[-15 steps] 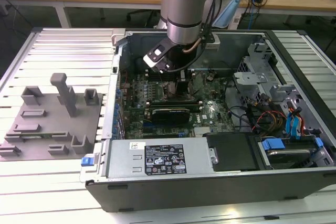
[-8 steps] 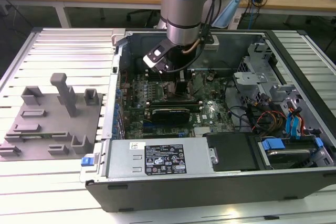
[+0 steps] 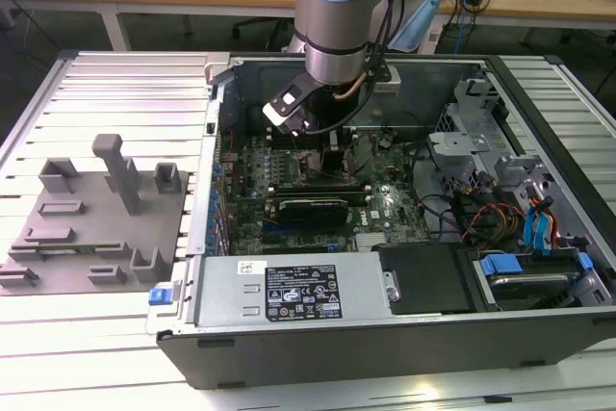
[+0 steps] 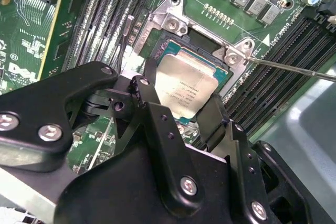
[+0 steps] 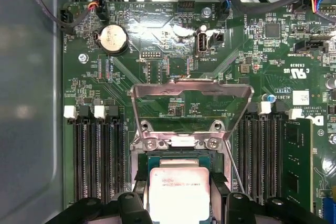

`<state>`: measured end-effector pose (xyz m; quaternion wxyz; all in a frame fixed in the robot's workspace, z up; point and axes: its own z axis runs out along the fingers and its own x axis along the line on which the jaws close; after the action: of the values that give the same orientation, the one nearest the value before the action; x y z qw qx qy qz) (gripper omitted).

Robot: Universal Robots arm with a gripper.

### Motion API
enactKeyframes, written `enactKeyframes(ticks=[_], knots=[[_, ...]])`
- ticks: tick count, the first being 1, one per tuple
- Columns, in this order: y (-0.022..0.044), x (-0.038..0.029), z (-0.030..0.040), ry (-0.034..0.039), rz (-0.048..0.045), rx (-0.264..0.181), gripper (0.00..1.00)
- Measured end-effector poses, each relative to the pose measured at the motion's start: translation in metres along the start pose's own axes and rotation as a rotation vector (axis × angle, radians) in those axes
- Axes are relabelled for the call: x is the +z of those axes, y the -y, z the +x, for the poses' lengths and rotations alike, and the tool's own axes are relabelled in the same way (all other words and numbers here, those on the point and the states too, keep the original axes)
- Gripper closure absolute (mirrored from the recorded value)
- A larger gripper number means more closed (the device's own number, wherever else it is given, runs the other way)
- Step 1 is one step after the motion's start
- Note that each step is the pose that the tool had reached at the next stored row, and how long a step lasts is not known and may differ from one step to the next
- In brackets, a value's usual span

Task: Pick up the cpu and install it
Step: 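Place the cpu into insertion slot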

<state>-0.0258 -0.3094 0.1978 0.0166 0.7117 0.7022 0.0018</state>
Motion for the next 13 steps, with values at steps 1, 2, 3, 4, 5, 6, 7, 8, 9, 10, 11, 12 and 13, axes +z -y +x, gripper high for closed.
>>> enactKeyframes(ticks=[1, 2, 3, 4, 5, 6, 7, 8, 9, 10, 11, 12, 13], knots=[[-0.0002, 0.0, 0.0, 0.0, 0.0, 0.0, 0.45], [-0.0003, 0.0001, 0.0, 0.0, 0.0, 0.0, 0.45], [-0.0004, 0.0002, -0.0002, -0.0003, -0.0002, 0.0, 0.45], [-0.0003, 0.0001, -0.0005, -0.0002, -0.0001, 0.0, 0.45], [-0.0004, 0.0001, -0.0013, -0.0001, -0.0001, 0.0, 0.45], [-0.0003, 0.0001, -0.0016, -0.0001, -0.0001, 0.0, 0.45], [-0.0004, 0.0002, -0.0018, -0.0002, -0.0001, 0.0, 0.45], [-0.0004, 0.0002, -0.0018, -0.0001, -0.0001, 0.0, 0.45], [-0.0004, 0.0004, -0.002, 0.0001, 0.0, 0.0, 0.45], [-0.0004, 0.0006, -0.002, 0.0002, 0.0002, -0.001, 0.45], [-0.0005, 0.0007, -0.002, 0.0003, 0.0002, -0.001, 0.45], [-0.0007, 0.0011, -0.0019, 0.0002, 0.0002, -0.001, 0.45], [-0.0007, 0.0016, -0.0019, 0.0003, 0.0002, -0.001, 0.45]])
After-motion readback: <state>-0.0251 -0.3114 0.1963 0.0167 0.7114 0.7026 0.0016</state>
